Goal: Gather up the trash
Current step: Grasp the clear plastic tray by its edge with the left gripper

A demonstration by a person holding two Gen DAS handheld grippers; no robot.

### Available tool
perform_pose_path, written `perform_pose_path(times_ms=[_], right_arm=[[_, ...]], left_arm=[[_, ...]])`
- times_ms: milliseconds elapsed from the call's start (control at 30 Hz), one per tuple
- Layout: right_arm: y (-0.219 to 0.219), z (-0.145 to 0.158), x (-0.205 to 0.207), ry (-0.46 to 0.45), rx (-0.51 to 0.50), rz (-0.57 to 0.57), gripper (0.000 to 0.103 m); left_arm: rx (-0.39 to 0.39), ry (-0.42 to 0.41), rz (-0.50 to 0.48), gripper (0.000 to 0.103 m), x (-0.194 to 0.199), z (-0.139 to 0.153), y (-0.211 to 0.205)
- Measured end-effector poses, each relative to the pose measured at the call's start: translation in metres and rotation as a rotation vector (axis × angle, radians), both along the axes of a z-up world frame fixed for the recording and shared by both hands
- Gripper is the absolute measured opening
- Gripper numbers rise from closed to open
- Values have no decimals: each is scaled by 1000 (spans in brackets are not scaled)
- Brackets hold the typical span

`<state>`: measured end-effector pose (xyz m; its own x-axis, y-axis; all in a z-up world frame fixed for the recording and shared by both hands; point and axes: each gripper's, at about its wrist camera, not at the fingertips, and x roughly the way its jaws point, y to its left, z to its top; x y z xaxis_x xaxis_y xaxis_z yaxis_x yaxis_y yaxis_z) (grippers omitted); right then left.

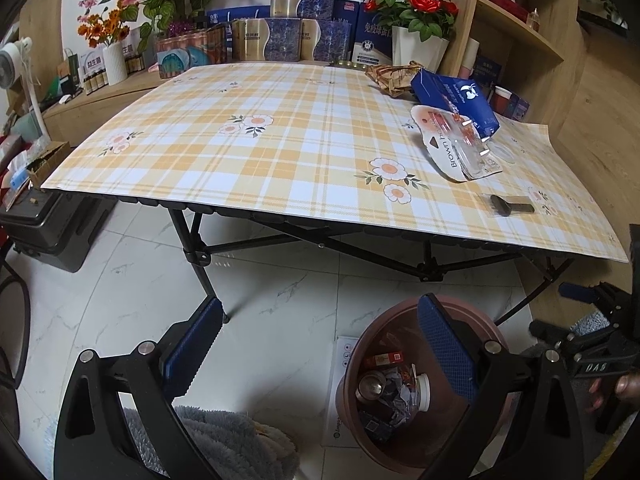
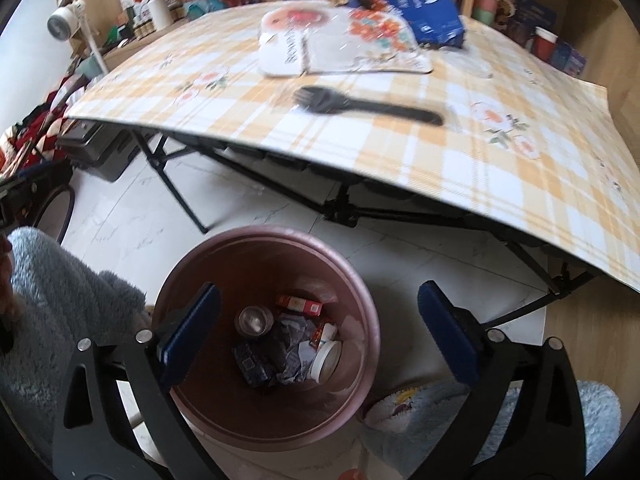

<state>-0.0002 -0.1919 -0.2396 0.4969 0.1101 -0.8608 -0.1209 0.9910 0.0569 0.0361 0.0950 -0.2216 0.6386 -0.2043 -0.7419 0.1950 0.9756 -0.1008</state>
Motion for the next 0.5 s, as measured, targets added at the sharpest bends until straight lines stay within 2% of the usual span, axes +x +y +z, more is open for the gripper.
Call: perform_pose_path(times_ms=[200, 300, 400, 500], right_arm=[[-24, 16, 1, -65, 72, -93, 97], [-41, 22, 2, -102, 122, -142, 97], [-58, 30, 3, -137, 190, -176, 97], [-70, 36, 6, -160, 209, -214, 97]], left_arm=[[-61, -5, -58, 95, 11, 10, -13], [-101, 1, -119, 95, 24, 19, -30], [-156, 9, -197, 95, 47, 32, -52], [-209, 31, -238, 95, 74, 41, -71]])
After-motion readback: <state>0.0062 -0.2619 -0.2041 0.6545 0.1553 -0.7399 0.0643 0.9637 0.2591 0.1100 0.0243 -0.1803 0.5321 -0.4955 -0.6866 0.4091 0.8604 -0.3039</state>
